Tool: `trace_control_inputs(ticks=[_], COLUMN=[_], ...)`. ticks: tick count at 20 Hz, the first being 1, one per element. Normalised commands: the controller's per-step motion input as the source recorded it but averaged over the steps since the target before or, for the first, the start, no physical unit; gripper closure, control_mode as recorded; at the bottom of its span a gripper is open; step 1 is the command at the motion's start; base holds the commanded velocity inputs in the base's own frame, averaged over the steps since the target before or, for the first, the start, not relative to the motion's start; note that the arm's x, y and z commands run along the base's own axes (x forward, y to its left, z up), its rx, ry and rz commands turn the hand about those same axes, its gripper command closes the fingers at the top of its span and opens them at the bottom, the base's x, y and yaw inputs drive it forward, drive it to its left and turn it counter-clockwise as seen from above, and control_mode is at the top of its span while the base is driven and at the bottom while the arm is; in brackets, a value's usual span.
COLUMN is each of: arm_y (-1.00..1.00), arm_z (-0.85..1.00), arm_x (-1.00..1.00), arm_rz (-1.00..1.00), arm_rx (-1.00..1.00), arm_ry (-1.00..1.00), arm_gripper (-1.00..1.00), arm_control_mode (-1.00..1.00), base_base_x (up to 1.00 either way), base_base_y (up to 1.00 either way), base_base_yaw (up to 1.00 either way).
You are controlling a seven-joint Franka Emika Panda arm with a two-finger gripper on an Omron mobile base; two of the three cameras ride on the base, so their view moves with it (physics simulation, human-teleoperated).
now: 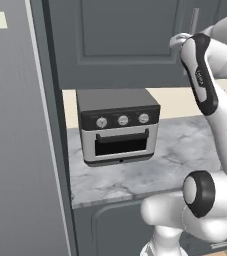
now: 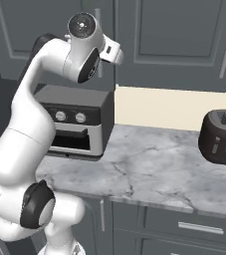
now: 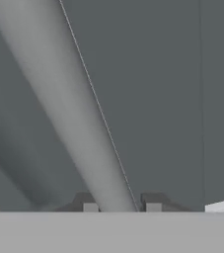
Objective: Move the shaker and ketchup from the cabinet to the dining counter.
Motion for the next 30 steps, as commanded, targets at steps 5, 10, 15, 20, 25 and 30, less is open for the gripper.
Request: trace_control_inputs(ticks=[5, 10, 15, 20, 25, 30], arm_y=[0.26, 0.27, 0.3, 0.37, 0.41, 0.41], arm_z=[0.01, 0.0, 0.0, 0.0, 0.0, 0.0], arm_x=[-0.92, -0.93, -0.92, -0.91, -0.89, -0.75], arm_rz=[0.0, -0.03, -0.09, -0.14, -0.15, -0.13], arm_rx=[0.01, 0.0, 0.0, 0.0, 0.0, 0.0], arm_ry=[0.0, 0.0, 0.0, 0.0, 0.0, 0.0], arm_gripper=[1.0, 1.0, 1.0, 1.0, 1.0, 1.0], arm_control_mode=[-1.0, -1.0, -1.0, -1.0, -1.0, -1.0], base_base_x=[0.0, 0.0, 0.0, 0.0, 0.0, 0.0], base_base_y=[0.0, 0.0, 0.0, 0.0, 0.0, 0.0], base_base_yaw=[0.0, 0.0, 0.0, 0.0, 0.0, 0.0])
